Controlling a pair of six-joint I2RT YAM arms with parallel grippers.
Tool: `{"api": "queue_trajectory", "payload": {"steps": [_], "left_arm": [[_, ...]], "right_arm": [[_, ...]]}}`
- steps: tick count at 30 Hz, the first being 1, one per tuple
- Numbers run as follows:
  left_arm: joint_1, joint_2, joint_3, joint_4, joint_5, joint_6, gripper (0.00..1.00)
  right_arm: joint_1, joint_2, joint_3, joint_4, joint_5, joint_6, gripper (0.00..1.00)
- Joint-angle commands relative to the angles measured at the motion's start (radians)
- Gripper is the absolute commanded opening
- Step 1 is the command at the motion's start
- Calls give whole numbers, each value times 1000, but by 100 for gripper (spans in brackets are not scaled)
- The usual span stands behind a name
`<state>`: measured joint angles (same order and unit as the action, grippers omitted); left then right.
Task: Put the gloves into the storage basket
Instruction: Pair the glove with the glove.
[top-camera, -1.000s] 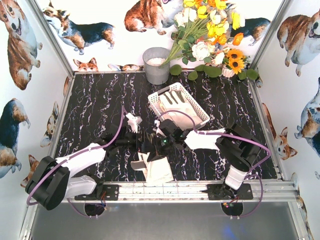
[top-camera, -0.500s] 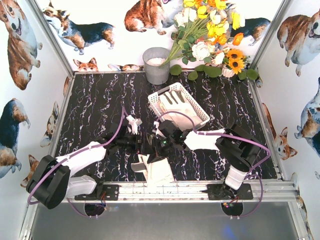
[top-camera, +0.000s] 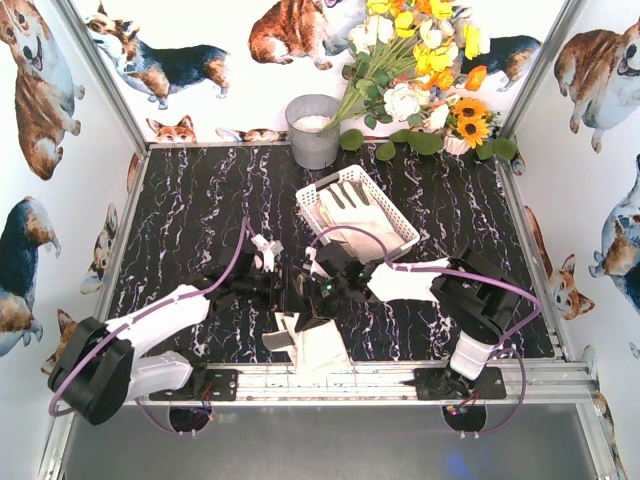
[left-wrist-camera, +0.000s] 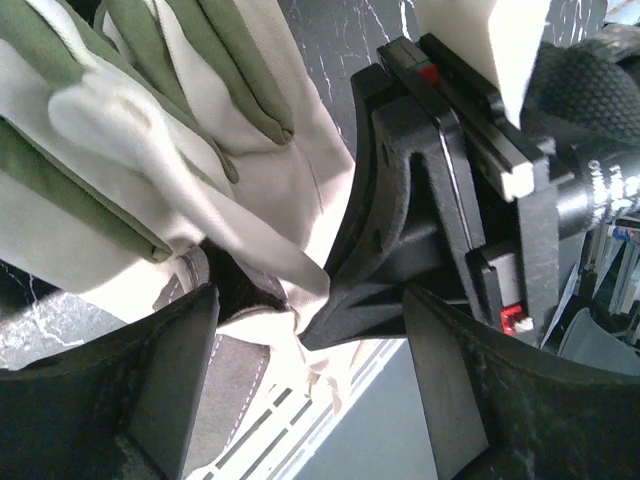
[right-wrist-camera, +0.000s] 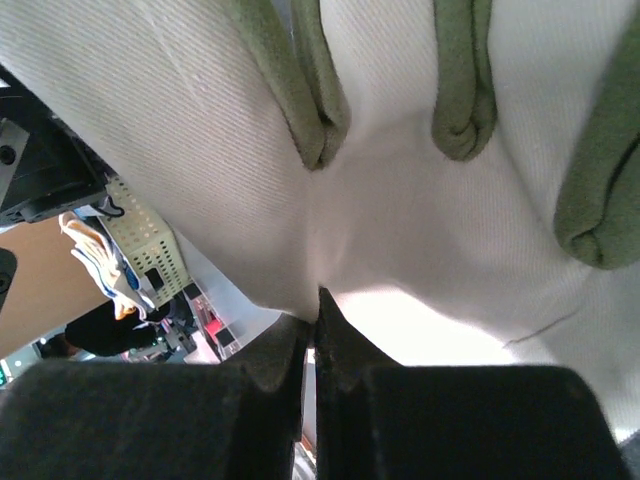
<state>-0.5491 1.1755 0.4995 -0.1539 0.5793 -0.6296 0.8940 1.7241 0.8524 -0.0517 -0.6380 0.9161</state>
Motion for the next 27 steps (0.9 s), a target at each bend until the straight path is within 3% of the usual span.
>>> {"api": "queue_trajectory", "payload": {"steps": [1, 7, 14, 27], "left_arm": [[-37, -77, -3, -102, 37, 2, 66], [-26, -151, -48, -53, -75, -46, 47], [-23, -215, -16, -51, -149, 0, 45], [53, 12, 50, 17, -102, 81, 31]], "right_arm": [[-24, -39, -3, 80, 65, 6, 0], [-24, -41, -5, 83, 60, 5, 0], [-24, -47, -11, 98, 54, 4, 0], [-24, -58, -21, 106, 56, 4, 0]]}}
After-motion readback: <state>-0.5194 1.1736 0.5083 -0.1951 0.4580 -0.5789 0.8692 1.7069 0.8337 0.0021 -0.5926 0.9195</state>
